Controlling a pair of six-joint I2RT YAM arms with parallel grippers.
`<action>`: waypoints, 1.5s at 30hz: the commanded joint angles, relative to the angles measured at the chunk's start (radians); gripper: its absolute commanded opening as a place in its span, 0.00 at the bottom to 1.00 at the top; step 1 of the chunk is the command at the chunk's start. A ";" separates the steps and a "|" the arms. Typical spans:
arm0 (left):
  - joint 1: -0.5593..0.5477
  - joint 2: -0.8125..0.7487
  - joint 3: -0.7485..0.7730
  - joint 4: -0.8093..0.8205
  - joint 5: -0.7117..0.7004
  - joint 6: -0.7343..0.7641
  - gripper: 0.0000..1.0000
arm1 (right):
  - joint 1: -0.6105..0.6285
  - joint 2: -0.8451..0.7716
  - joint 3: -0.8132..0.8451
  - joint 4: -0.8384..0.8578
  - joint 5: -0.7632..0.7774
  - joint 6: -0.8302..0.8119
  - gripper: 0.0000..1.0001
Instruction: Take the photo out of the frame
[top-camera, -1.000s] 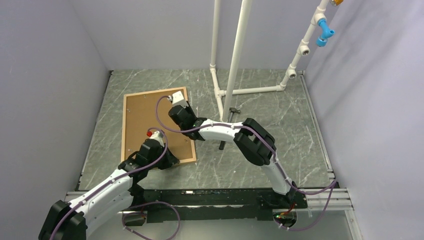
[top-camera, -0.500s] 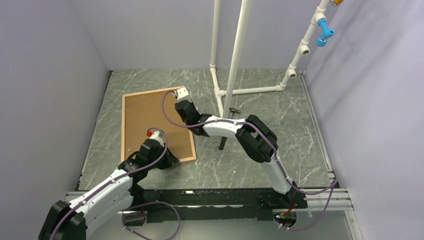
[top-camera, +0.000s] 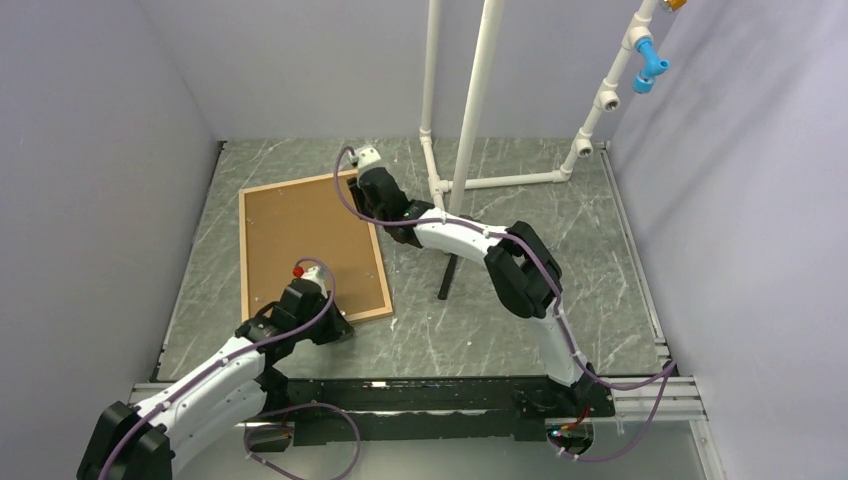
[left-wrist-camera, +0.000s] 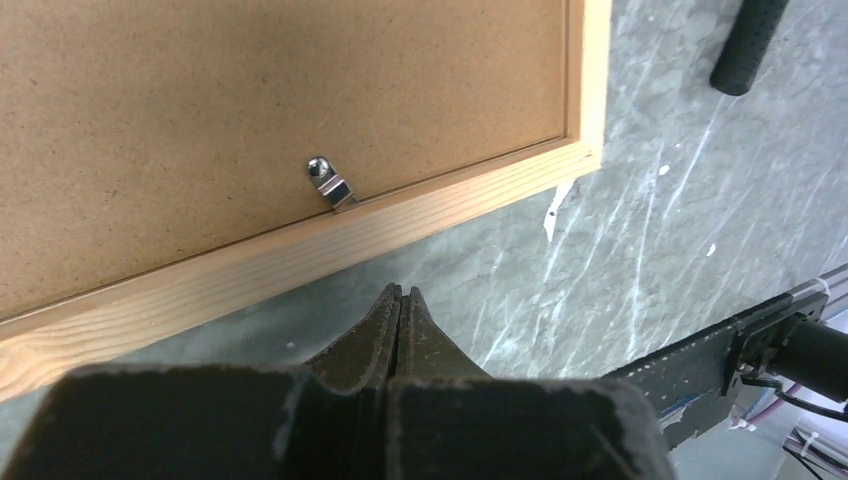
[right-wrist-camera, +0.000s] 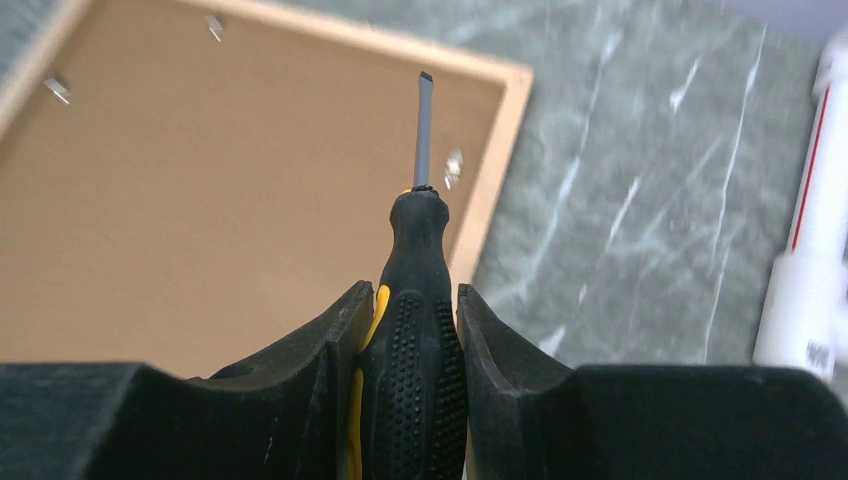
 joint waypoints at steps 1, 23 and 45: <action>-0.002 -0.032 0.097 -0.045 -0.005 0.018 0.00 | 0.010 -0.081 0.133 -0.008 -0.021 -0.027 0.00; -0.098 0.159 0.509 -0.342 0.117 0.482 0.76 | 0.030 -1.101 -0.973 0.017 -0.077 0.142 0.00; -0.352 0.717 0.679 -0.348 -0.302 0.668 0.59 | 0.032 -1.621 -1.298 0.127 0.067 0.171 0.00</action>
